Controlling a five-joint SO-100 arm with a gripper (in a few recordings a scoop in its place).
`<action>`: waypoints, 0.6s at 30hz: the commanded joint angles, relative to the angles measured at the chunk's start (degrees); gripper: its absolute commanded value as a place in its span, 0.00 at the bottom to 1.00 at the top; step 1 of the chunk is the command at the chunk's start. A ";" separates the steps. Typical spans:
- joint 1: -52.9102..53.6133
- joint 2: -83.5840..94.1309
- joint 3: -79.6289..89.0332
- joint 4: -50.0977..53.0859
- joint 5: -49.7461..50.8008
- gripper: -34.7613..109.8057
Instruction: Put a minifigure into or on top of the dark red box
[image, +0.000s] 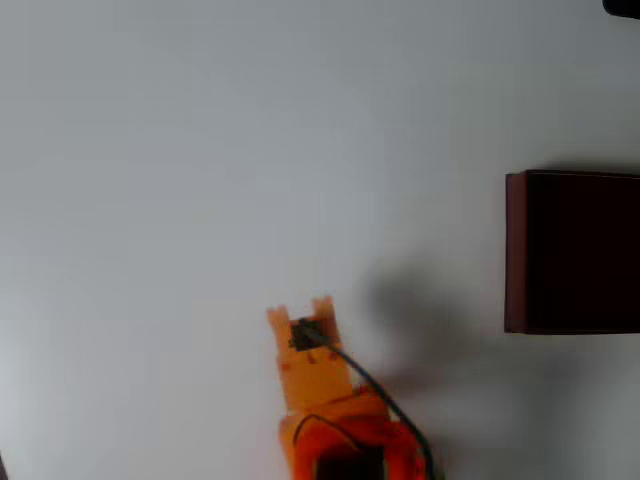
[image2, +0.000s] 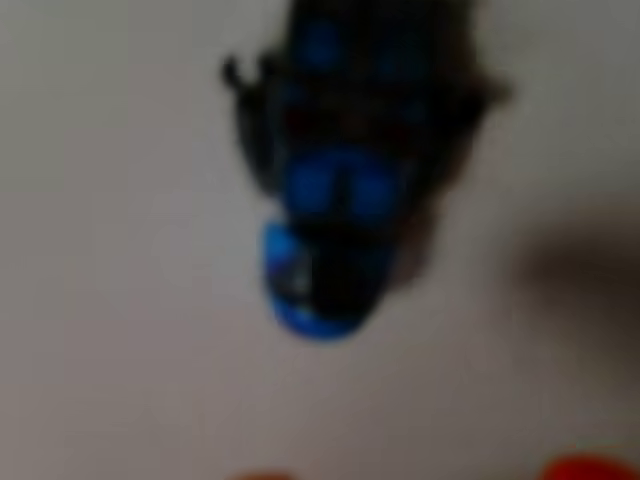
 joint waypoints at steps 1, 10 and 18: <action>0.62 -0.97 -2.64 1.67 7.12 0.33; -1.41 -2.37 -1.93 0.97 16.17 0.36; -5.89 -3.60 0.26 -5.10 23.29 0.36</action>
